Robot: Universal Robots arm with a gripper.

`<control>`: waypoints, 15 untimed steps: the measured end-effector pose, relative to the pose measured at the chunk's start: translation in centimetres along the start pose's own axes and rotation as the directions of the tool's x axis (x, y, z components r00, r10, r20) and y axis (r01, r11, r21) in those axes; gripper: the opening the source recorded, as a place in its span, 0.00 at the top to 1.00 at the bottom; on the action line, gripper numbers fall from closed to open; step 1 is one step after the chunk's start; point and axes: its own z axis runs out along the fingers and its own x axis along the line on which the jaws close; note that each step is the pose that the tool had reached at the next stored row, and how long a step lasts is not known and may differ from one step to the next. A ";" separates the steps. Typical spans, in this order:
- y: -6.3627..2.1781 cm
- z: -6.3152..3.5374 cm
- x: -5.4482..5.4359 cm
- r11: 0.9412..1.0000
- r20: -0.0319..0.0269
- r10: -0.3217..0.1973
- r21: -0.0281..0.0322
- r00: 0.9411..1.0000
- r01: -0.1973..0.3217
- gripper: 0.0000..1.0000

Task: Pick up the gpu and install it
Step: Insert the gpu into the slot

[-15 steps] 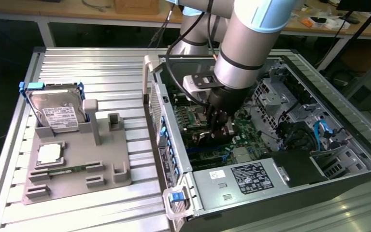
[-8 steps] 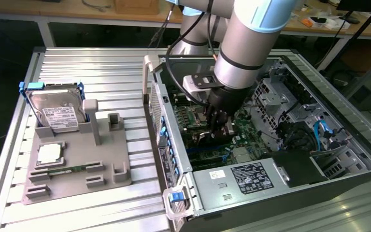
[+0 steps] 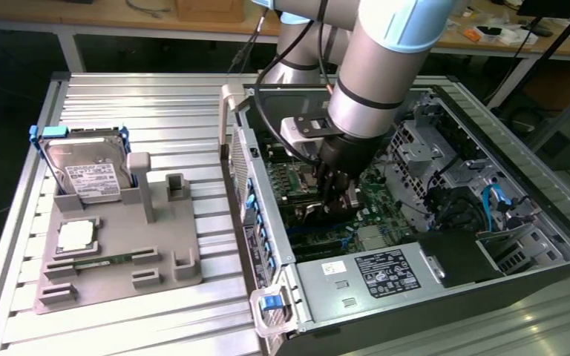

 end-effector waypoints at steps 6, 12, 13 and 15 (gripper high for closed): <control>0.01 0.15 0.0 1.000 0.000 0.000 0.000 1.000 0.000 0.73; 0.06 0.32 0.0 1.000 0.000 0.000 0.000 1.000 0.000 0.73; 0.06 0.32 0.0 1.000 0.000 0.000 0.000 1.000 0.000 0.73; 0.06 0.33 0.0 1.000 0.000 0.000 0.000 1.000 0.000 0.73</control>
